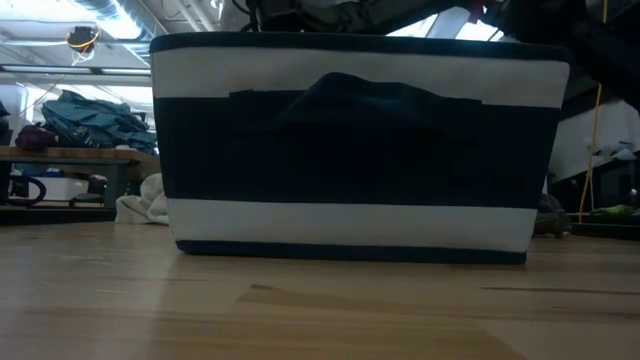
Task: Fold towel
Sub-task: Fold the white towel
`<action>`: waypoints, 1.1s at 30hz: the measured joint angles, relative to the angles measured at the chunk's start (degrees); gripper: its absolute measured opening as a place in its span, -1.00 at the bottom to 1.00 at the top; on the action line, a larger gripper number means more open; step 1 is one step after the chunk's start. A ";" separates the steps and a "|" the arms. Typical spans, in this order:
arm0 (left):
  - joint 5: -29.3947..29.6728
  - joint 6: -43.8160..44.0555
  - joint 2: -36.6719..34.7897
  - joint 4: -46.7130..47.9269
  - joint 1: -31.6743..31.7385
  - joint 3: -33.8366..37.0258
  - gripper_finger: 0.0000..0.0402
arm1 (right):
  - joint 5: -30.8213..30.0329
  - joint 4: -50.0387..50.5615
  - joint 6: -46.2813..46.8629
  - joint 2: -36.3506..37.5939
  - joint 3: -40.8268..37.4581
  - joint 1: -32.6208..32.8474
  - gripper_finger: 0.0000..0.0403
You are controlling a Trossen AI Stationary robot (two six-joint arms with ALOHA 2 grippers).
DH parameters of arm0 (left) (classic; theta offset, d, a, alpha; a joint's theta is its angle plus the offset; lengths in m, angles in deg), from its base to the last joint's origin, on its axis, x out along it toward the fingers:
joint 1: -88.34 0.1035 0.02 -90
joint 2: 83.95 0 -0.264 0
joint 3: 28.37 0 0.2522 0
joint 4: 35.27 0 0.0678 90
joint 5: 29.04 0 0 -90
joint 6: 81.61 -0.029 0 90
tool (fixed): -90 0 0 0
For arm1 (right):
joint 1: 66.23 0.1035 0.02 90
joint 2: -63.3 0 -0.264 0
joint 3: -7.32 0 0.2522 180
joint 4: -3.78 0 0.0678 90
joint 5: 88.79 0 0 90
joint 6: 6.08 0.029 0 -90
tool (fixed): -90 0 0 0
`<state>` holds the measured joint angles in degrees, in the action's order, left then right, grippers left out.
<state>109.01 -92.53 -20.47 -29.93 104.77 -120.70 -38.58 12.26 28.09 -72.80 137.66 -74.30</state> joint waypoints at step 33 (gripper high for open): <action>12.83 -7.99 -12.42 31.27 -20.48 0.00 -1.00 | 40.30 19.45 -16.47 14.47 0.11 -5.03 -0.85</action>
<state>121.84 -100.53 -32.89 1.34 84.29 -120.70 1.72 31.70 11.63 -58.33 137.77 -79.33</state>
